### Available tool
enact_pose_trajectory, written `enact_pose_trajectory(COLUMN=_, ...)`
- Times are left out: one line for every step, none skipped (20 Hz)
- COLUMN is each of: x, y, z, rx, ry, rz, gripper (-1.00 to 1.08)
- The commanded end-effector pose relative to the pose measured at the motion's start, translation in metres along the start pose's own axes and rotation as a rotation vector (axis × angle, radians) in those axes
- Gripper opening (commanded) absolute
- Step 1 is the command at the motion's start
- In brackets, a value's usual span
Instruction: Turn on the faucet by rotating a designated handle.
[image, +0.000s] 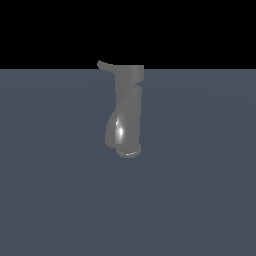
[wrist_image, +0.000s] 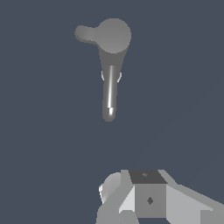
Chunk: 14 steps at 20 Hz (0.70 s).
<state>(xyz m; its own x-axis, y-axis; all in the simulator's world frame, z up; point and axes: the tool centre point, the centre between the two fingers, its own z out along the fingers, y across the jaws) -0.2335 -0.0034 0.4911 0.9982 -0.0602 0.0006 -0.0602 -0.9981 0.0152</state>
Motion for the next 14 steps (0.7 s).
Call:
enact_pose_trajectory(x=0.008, y=-0.002, z=0.002, rx=0.012, ry=-0.002, rz=0.034, gripper=-1.00)
enact_pose_trajectory(x=0.011, y=-0.002, z=0.003, rx=0.017, ry=-0.004, rz=0.051, gripper=-1.00)
enact_pose_trajectory(x=0.015, y=-0.003, z=0.004, rx=0.022, ry=-0.005, rz=0.068, gripper=-1.00)
enact_pose_trajectory(x=0.019, y=-0.004, z=0.005, rx=0.028, ry=-0.007, rz=0.087, gripper=-1.00)
enact_pose_trajectory(x=0.023, y=-0.005, z=0.006, rx=0.034, ry=-0.009, rz=0.108, gripper=-1.00)
enact_pose_trajectory(x=0.028, y=-0.006, z=0.007, rx=0.040, ry=-0.011, rz=0.129, gripper=-1.00)
enact_pose_trajectory(x=0.033, y=-0.007, z=0.009, rx=0.046, ry=-0.013, rz=0.152, gripper=-1.00)
enact_pose_trajectory(x=0.038, y=-0.008, z=0.011, rx=0.052, ry=-0.016, rz=0.176, gripper=-1.00)
enact_pose_trajectory(x=0.043, y=-0.009, z=0.012, rx=0.058, ry=-0.019, rz=0.201, gripper=-1.00)
enact_pose_trajectory(x=0.048, y=-0.011, z=0.014, rx=0.063, ry=-0.022, rz=0.225, gripper=-1.00)
enact_pose_trajectory(x=0.053, y=-0.012, z=0.016, rx=0.069, ry=-0.025, rz=0.250, gripper=-1.00)
enact_pose_trajectory(x=0.058, y=-0.013, z=0.018, rx=0.074, ry=-0.028, rz=0.274, gripper=-1.00)
enact_pose_trajectory(x=0.063, y=-0.014, z=0.020, rx=0.078, ry=-0.031, rz=0.299, gripper=-1.00)
enact_pose_trajectory(x=0.068, y=-0.015, z=0.022, rx=0.082, ry=-0.035, rz=0.324, gripper=-1.00)
